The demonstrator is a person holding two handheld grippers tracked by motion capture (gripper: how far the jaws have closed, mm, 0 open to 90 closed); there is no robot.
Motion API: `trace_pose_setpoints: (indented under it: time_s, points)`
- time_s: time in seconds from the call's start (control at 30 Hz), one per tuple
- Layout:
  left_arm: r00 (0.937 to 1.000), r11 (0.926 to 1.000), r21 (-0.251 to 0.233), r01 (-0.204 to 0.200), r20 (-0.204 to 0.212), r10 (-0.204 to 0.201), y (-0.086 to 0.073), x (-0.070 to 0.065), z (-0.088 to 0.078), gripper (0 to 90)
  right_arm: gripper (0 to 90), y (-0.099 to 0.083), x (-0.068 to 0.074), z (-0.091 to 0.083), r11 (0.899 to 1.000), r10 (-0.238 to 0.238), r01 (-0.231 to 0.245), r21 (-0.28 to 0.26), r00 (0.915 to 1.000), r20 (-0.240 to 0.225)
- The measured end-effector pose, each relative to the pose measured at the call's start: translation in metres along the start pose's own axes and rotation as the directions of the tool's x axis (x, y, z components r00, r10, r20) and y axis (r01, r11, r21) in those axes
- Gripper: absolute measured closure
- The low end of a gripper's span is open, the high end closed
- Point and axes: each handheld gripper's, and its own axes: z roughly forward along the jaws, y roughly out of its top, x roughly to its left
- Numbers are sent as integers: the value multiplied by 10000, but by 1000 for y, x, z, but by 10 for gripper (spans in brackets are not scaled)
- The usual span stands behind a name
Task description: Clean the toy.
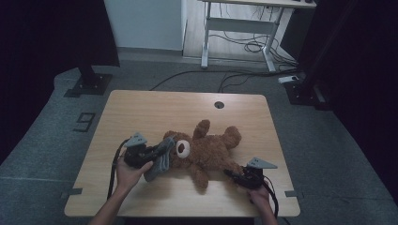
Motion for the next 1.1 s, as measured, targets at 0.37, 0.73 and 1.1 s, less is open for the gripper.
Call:
trace_pose_setpoints:
  time_s: [0.37,0.73,1.1]
  points:
    - [9997,9964,819,237,26,-240,51,6,59,772,568,0,0,0,9999,-123,123,-21,9999,29]
    - [9947,9931,857,800,575,-850,13,4,66,782,305,8,7,-7,9986,23,-12,-533,9998,207]
    - [9972,9989,-65,455,601,-450,-19,-17,48,785,116,29,18,15,9996,290,-291,15,9990,336]
